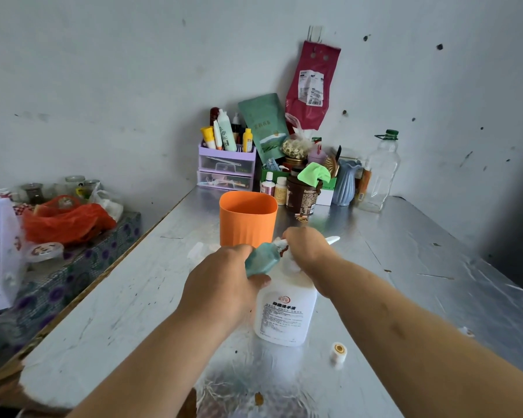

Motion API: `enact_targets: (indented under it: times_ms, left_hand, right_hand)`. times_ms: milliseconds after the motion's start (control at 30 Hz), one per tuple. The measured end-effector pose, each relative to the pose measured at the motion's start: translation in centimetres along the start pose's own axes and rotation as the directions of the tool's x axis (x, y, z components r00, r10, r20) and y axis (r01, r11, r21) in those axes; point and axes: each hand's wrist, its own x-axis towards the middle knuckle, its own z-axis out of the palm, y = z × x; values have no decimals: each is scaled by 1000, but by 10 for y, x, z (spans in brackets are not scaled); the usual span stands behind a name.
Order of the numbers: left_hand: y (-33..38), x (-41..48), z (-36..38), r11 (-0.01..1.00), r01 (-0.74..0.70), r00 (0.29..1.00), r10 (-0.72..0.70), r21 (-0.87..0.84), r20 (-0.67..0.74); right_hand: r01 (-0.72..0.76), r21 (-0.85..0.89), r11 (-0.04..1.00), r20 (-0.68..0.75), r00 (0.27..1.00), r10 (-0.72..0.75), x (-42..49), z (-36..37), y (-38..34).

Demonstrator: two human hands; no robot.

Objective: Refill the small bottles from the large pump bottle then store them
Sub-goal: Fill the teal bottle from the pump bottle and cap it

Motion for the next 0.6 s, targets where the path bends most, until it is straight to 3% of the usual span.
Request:
enact_targets:
  times_ms: [133, 267, 600]
  left_hand:
    - [3, -2, -2, 1000, -4, 1000, 4, 2, -2]
    - [7, -2, -9, 1000, -7, 1000, 7, 11, -10]
    - [9, 0, -10, 1000, -6, 1000, 6, 12, -23]
  right_hand:
    - [13, 2, 1000, 10, 1000, -13, -3, -2, -2]
    - [-18, 157, 987, 9, 1000, 17, -7, -8, -7]
    - [21, 53, 998, -5, 1000, -20, -8, -9, -9]
